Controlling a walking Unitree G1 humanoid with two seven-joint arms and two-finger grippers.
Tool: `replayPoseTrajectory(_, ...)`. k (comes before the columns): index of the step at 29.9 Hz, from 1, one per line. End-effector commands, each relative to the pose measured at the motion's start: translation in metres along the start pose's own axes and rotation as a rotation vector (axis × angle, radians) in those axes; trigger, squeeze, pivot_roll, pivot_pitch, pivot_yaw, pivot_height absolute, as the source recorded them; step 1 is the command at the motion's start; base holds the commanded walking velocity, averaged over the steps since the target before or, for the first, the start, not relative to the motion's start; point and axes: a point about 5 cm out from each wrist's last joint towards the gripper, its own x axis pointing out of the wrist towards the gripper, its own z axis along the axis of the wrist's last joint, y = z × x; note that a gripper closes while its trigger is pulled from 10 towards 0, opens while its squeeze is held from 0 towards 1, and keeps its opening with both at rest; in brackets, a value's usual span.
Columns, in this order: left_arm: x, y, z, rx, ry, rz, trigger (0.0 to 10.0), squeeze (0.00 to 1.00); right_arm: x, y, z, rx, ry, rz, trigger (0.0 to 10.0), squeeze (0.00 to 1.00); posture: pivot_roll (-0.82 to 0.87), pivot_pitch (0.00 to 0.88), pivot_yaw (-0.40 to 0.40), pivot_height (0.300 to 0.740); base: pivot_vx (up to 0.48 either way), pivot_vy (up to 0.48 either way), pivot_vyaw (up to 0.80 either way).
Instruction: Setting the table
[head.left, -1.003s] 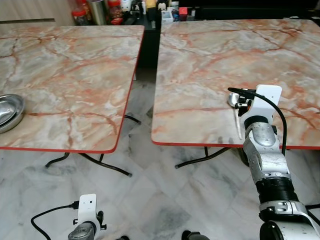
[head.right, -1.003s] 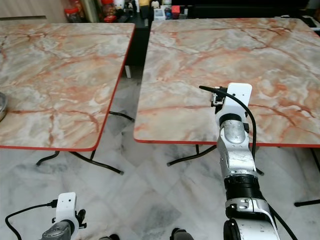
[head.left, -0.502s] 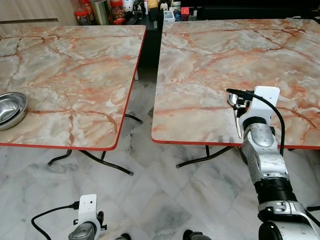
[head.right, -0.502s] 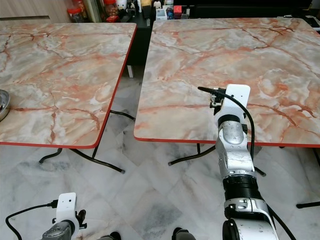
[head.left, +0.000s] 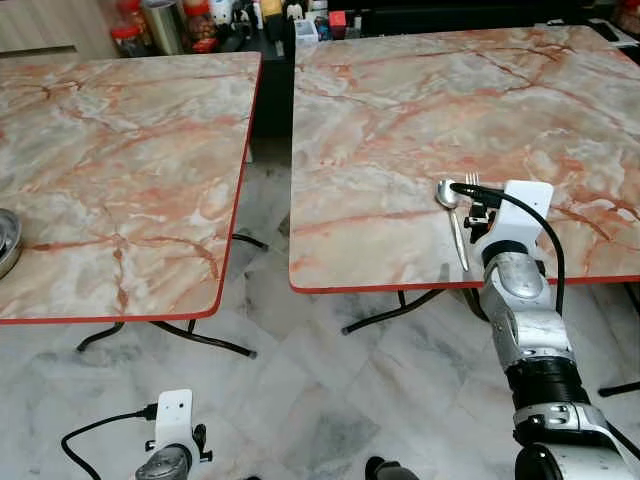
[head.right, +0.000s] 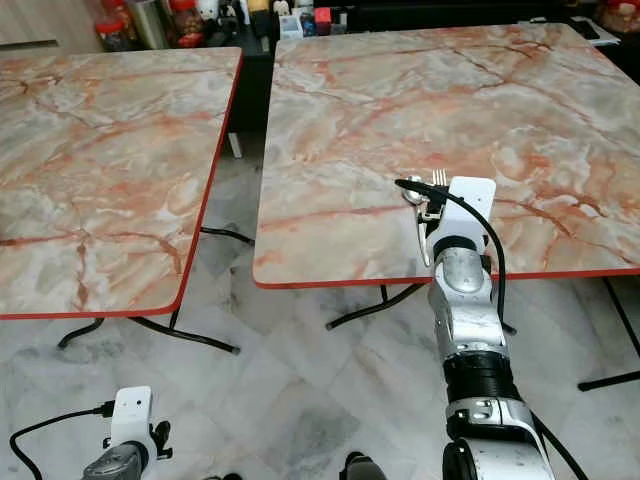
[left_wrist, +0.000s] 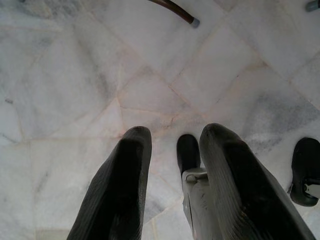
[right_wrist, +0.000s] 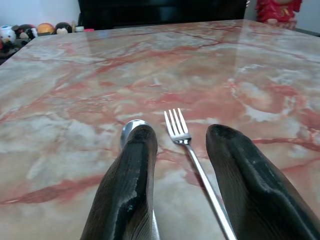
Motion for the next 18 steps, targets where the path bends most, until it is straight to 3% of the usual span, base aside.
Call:
replayPoseTrajectory(1,-0.0017,0.0058,-0.0083,-0.004,0.031,0.014,10.0,0.0,-0.0008,0.0047,0.0009,0.003,-0.009,0.018,10.0,0.0,-0.08,0.172,0.055,0.74,0.27,0.0,0.0)
replayPoseTrajectory(18,-0.0013,0.0021,-0.0074,-0.002,0.034,0.012,10.0,0.0,-0.0008,0.004,-0.0069,0.006,0.034,0.011,10.0,0.0,-0.08,0.175,0.057,0.74,0.325,0.0,0.0)
